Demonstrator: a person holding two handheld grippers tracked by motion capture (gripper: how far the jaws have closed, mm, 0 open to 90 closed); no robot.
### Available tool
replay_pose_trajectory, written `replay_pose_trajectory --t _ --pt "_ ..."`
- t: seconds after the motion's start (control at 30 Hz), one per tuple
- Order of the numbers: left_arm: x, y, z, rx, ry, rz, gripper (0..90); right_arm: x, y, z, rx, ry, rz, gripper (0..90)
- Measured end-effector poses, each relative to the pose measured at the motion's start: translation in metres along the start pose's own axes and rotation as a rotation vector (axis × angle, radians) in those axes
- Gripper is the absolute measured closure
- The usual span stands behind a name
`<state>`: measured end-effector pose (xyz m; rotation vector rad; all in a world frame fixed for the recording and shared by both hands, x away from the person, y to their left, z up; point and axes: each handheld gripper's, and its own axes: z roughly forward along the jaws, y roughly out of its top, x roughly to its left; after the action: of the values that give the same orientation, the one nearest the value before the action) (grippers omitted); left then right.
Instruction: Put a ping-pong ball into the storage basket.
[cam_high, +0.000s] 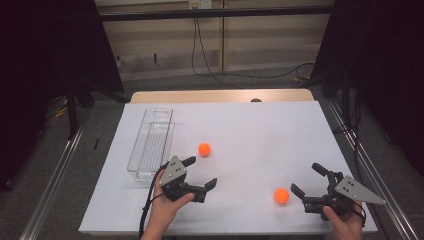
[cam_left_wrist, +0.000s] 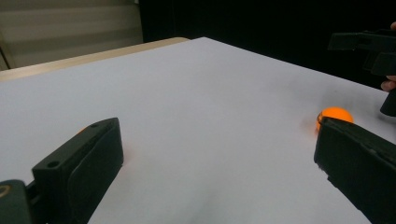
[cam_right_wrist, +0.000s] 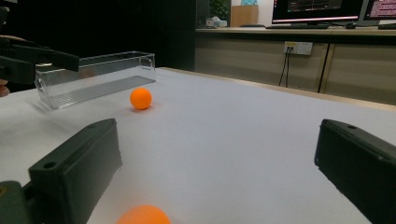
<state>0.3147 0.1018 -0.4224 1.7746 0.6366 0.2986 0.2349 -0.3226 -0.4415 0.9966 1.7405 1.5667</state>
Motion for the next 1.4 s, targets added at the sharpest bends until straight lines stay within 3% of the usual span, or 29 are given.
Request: replay_pose_trajectory --t 1.4 --pt "-0.019 0.010 0.032 0.030 -0.068 0.018 1.5 -0.002 0.000 -0.004 0.001 -0.002 -0.002 0.2"
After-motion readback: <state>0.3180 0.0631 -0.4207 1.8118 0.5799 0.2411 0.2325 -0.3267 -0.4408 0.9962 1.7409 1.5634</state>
